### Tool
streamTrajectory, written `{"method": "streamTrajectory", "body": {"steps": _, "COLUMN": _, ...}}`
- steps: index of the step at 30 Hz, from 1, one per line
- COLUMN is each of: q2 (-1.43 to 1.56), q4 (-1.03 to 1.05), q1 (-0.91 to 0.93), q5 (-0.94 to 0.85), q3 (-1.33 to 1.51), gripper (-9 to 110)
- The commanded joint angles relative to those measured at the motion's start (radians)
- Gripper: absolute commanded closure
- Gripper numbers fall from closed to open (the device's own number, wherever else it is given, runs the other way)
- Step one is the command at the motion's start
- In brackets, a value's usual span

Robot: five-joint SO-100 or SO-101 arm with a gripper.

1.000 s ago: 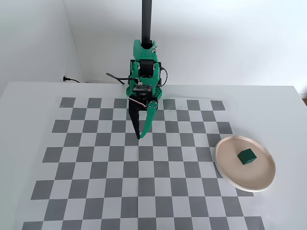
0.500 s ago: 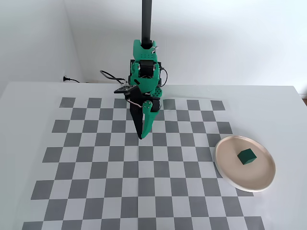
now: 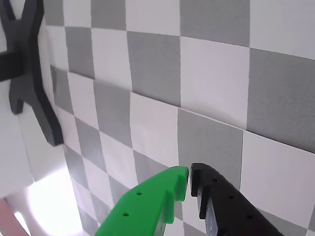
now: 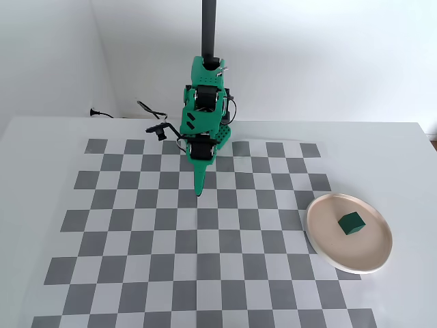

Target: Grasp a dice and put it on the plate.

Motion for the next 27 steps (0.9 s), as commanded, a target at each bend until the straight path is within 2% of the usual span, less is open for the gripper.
{"method": "streamTrajectory", "body": {"steps": 1, "q2": 0.012, "q4": 0.005, "q1": 0.011, "q5": 0.032, "q3": -0.015, "gripper": 106}}
{"method": "streamTrajectory", "body": {"steps": 27, "q2": 0.011, "q4": 0.008, "q1": 0.014, "q5": -0.025, "q3": -0.015, "gripper": 106}}
